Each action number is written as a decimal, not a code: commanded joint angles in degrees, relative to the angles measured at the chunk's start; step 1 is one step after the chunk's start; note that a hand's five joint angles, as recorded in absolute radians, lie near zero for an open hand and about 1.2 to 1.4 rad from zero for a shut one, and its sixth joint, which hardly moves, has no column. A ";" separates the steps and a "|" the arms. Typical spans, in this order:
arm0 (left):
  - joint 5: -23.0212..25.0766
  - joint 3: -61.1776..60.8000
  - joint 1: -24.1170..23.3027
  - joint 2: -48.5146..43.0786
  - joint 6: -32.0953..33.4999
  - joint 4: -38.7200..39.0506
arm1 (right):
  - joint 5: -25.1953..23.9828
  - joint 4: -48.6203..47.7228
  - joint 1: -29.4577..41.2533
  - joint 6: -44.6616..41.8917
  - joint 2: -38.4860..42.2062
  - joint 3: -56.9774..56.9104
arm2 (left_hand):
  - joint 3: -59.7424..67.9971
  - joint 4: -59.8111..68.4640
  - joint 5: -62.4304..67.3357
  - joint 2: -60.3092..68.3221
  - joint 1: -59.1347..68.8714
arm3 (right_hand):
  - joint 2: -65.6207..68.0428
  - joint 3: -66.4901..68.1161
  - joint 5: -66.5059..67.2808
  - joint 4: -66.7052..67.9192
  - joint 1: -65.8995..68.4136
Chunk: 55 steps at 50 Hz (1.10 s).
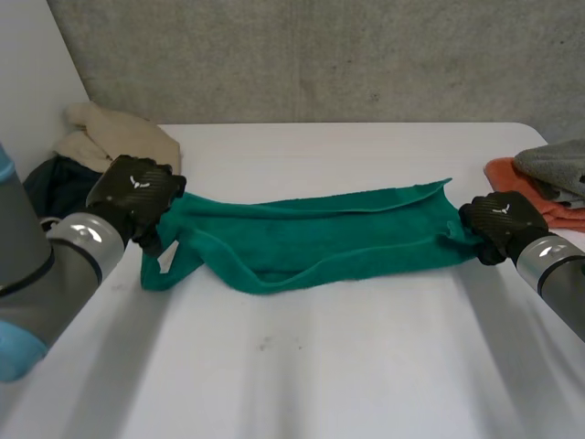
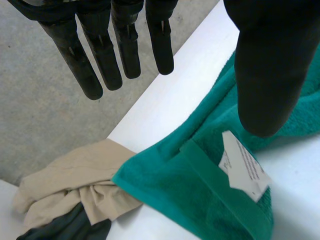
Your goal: Fold the laundry.
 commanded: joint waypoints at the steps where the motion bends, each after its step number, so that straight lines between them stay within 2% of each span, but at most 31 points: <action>1: 4.13 8.71 1.33 -8.77 -1.93 -1.67 | -0.77 0.01 0.03 0.08 -0.04 0.93 | 1.23 2.07 2.29 1.42 0.77 | 13.51 11.25 12.81 10.94 17.26; 7: 4.48 18.28 1.85 -18.86 -3.17 -8.77 | -0.77 0.01 -0.23 -0.01 0.05 1.02 | 6.26 7.10 7.32 6.45 5.80 | 13.51 11.25 12.81 10.94 17.26; 14: 4.31 21.90 2.21 -23.19 -2.81 -15.38 | -0.77 0.01 -0.41 -0.10 0.05 1.29 | 10.81 11.65 11.87 11.00 10.35 | 13.51 11.25 12.81 10.94 17.26; 18: 4.04 22.25 2.38 -23.98 -2.81 -15.30 | -0.68 0.01 -0.93 -0.54 -0.04 1.20 | 30.61 31.46 31.67 30.81 30.16 | 13.51 11.25 12.81 10.94 17.26; 19: 3.70 22.34 2.38 -23.90 -2.73 -15.30 | -0.51 0.18 -1.19 -0.63 -0.13 1.02 | 40.99 41.84 42.05 41.19 40.54 | 13.51 11.25 12.81 10.94 17.26; 21: 2.99 22.34 2.38 -23.63 -2.81 -15.30 | -0.42 0.36 -1.37 -0.98 -0.30 0.94 | 52.96 53.80 54.02 53.15 52.50 | 13.51 11.25 12.81 10.94 17.26; 25: 1.50 21.47 1.94 -22.58 -3.25 -15.21 | -0.33 2.55 -1.55 -2.64 -3.46 0.58 | 53.02 53.86 54.08 53.21 52.56 | 13.51 11.25 12.81 10.94 17.26; 29: 0.09 18.66 2.03 -14.86 -3.52 -15.91 | -0.33 9.22 -2.95 -7.21 -9.43 -0.56 | 53.02 53.86 54.08 53.21 52.56 | 13.51 11.25 12.81 10.94 17.26; 34: 0.17 10.50 2.29 0.93 -2.91 -16.09 | 0.28 23.96 -6.55 -16.25 -19.43 -4.50 | 53.02 53.86 54.08 53.21 52.56 | 13.51 11.25 12.81 10.94 17.26; 39: 0.79 5.92 4.48 13.52 -2.11 -18.63 | 0.64 36.19 -9.80 -20.05 -26.57 -11.35 | 53.02 53.86 54.08 53.21 52.56 | 13.51 11.25 12.81 10.94 17.26; 42: 1.32 4.25 6.07 16.61 -0.89 -21.87 | -0.41 40.33 -9.90 -20.31 -27.90 -12.95 | 53.02 53.86 54.08 53.21 52.56 | 13.51 11.25 12.81 10.94 17.26; 48: 2.02 0.72 5.90 12.77 1.31 -21.54 | -0.33 41.58 -9.02 -20.40 -25.80 -11.46 | 53.02 53.86 54.08 53.21 52.56 | 13.51 11.25 12.81 10.94 17.26; 55: 0.97 6.86 3.44 -4.63 1.40 -12.15 | 2.65 37.55 -3.40 -18.56 -9.11 -16.72 | 53.02 53.86 54.08 53.21 52.56 | 13.51 11.25 12.81 10.94 17.26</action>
